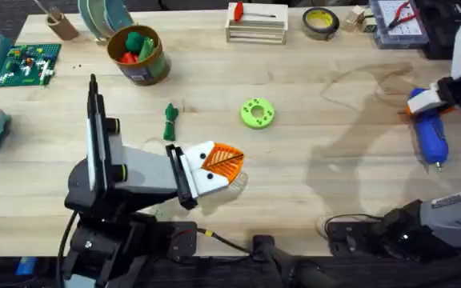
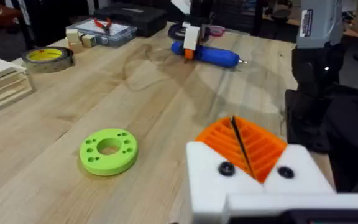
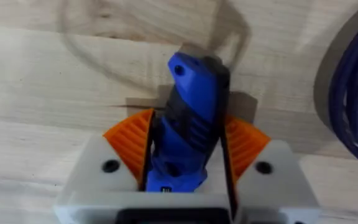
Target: Pick up the gripper from the table and insert it into the empty holder that is missing its gripper. Then pick up a screw, insert it into the mounting hole, and use the screwdriver to tighten it. Finally, clean up the table by picking up the vegetable and placing it into the bucket.
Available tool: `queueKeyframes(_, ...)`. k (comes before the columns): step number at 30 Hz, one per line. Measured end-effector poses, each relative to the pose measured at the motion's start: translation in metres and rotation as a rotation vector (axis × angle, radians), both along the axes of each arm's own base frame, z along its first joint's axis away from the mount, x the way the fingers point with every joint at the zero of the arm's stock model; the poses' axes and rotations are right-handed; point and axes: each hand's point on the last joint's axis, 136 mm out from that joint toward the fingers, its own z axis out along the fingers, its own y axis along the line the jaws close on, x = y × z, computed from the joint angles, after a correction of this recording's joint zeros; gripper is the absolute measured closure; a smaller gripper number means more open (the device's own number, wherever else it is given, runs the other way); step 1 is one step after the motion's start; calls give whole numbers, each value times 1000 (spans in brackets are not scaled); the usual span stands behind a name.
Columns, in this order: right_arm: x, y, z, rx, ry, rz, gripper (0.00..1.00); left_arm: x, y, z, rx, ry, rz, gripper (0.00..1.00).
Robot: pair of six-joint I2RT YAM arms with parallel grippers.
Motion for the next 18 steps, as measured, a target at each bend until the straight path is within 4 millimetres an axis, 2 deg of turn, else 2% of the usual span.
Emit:
queueKeyframes(5, 1, 1, 0, 6, -6, 1, 604, 0, 0, 0, 0, 0, 0, 994)
queueKeyframes(11, 1, 3, -1, 15, -10, 3, 971, 0, 0, 0, 0, 0, 0, 994)
queueKeyframes(18, 1, 4, -1, 23, -10, -6, 980, 0, 0, 0, 0, 0, 0, 994)
